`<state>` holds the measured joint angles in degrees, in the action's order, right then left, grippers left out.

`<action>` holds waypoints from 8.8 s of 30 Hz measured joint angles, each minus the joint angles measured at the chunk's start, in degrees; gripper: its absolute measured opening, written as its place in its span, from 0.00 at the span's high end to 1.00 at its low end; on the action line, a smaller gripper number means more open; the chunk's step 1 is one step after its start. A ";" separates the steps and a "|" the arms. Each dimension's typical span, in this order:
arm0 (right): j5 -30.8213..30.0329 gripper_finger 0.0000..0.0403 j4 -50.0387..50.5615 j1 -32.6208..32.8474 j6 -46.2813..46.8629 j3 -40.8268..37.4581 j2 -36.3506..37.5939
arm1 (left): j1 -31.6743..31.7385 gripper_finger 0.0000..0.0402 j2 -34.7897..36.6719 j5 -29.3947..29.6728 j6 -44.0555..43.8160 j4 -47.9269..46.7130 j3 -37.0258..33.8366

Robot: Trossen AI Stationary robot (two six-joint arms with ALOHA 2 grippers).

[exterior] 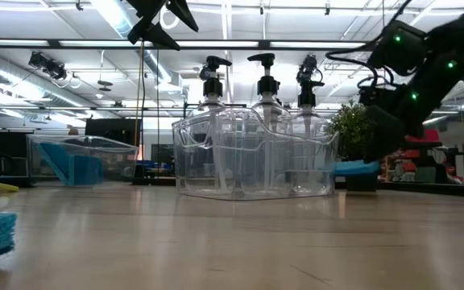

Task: Pick & Place Kitchen Sink Supplies
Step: Put the blue sponge wipe into the left transparent bin

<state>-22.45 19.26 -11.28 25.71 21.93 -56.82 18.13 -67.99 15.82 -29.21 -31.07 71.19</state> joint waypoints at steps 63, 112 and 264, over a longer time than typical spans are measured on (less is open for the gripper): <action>50.65 1.00 -7.72 2.36 13.08 38.19 -1.10 | -12.85 0.22 0.02 -19.13 56.70 17.63 -0.03; 60.91 1.00 -21.89 2.36 20.31 38.16 -18.16 | -23.26 0.80 -5.79 -19.59 59.41 21.45 0.01; 32.00 0.65 19.19 3.35 -14.55 38.14 3.02 | -19.83 0.51 -2.38 -22.17 12.92 -19.16 0.01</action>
<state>9.56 38.45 -7.93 11.15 60.07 -53.80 -1.70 -70.37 -6.35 -16.29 -50.23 71.20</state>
